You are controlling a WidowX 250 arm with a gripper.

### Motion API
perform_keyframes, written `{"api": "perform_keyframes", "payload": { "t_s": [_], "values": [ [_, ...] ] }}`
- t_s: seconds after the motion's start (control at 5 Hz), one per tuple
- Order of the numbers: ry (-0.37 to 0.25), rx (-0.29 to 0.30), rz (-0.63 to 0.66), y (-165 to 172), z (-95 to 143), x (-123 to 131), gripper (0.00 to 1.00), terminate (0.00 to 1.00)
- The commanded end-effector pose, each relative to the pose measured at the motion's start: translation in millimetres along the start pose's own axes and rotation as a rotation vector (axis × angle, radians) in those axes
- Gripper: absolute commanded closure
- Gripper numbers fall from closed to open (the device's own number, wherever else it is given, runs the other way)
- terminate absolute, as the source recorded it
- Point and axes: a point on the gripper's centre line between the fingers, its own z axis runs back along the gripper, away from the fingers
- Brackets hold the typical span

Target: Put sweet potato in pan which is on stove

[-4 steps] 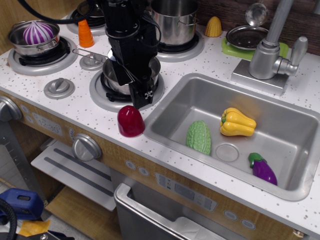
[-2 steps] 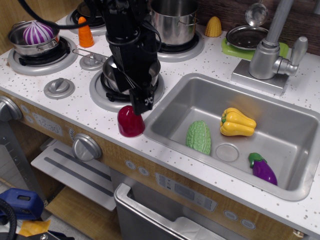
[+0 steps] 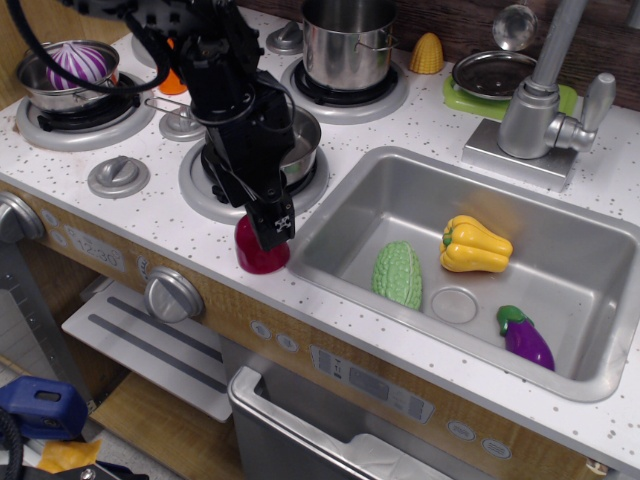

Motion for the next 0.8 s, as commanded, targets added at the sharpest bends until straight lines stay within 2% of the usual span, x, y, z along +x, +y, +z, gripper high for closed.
{"api": "perform_keyframes", "payload": {
  "t_s": [0.0,0.4,0.6],
  "values": [
    [-0.047,-0.003,0.021,6,-5,-3,0.00,0.00],
    [-0.111,-0.044,0.058,5,-18,-8,0.00,0.00],
    [-0.130,-0.065,0.075,6,-17,-7,1.00,0.00]
  ]
}}
